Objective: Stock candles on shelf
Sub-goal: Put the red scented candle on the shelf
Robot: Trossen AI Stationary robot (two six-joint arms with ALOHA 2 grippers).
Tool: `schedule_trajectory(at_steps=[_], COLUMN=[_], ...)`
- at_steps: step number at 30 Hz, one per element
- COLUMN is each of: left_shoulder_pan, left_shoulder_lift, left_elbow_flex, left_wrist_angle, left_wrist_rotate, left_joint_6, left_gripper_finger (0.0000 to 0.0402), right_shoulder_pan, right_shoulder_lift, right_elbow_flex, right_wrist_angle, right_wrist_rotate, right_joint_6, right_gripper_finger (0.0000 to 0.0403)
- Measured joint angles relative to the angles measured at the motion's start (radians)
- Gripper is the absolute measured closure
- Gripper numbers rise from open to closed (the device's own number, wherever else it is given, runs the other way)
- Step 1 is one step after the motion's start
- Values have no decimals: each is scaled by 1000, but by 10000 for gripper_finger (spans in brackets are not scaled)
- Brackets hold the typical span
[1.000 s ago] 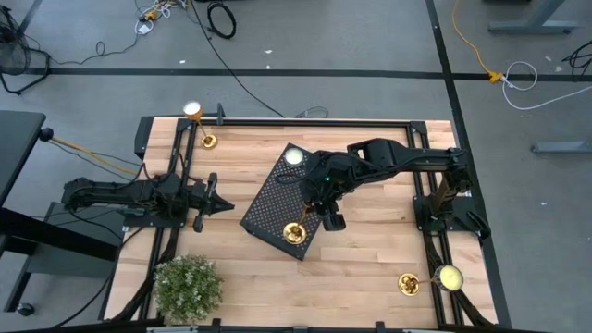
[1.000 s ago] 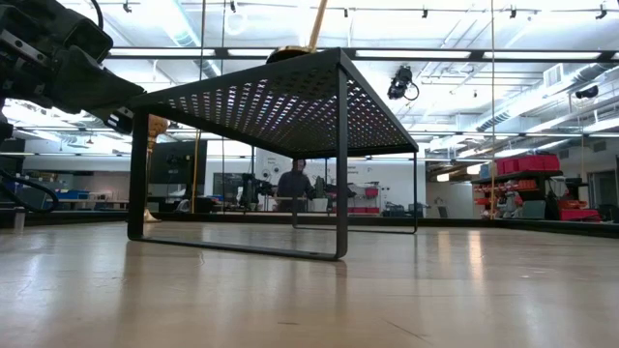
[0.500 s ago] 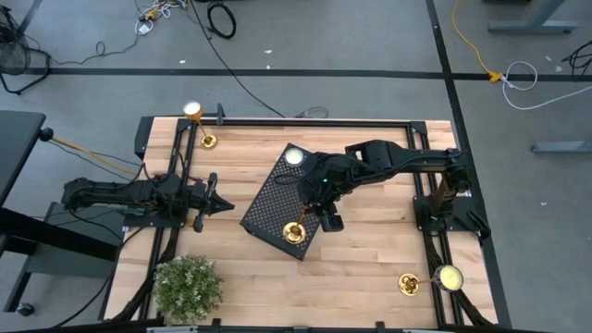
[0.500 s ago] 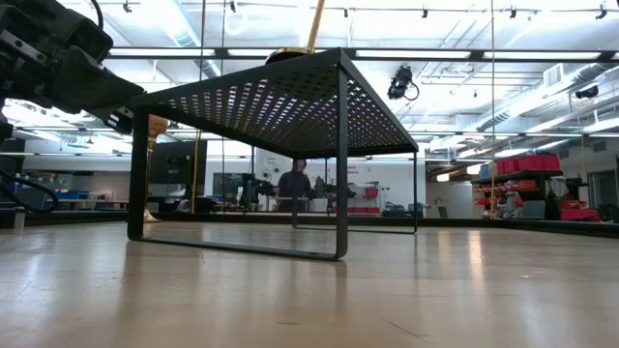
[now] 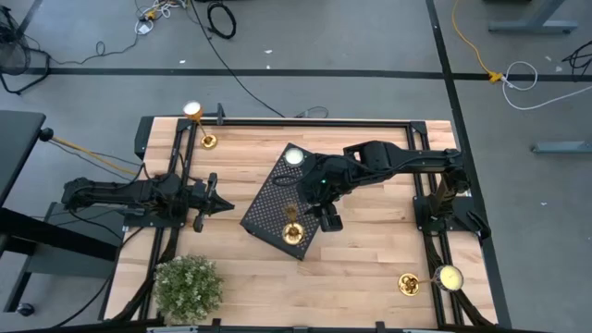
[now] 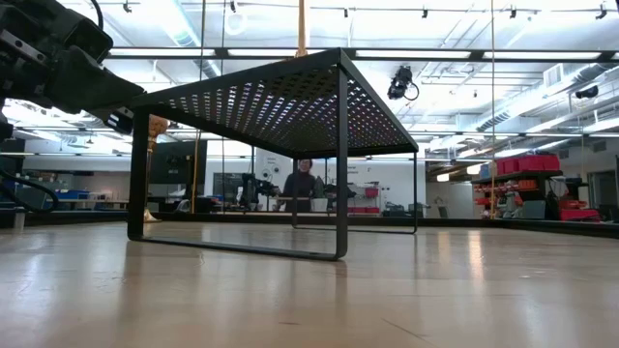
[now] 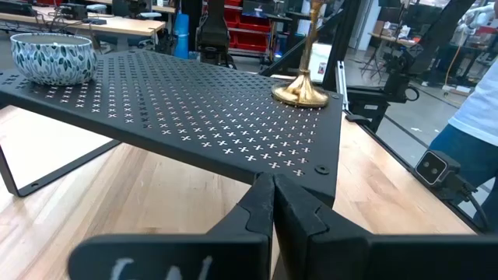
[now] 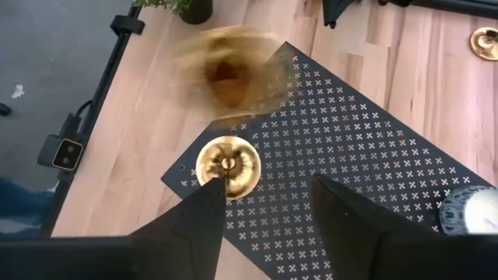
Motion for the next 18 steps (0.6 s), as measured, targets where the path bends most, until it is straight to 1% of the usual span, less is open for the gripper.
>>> schedule_trajectory(at_steps=[12,18], left_shoulder_pan=[0,0], left_shoulder_lift=[0,0], left_elbow_flex=[0,0], left_wrist_angle=[0,0], left_wrist_rotate=[0,0], left_joint_6=[0,0], left_gripper_finger=[387,387], right_shoulder_pan=[0,-1], right_shoulder_lift=[0,-1], right_elbow_flex=[1,2], right_wrist_angle=[-7,-6], right_wrist_rotate=[0,0], right_joint_6=[11,11], right_gripper_finger=[146,123])
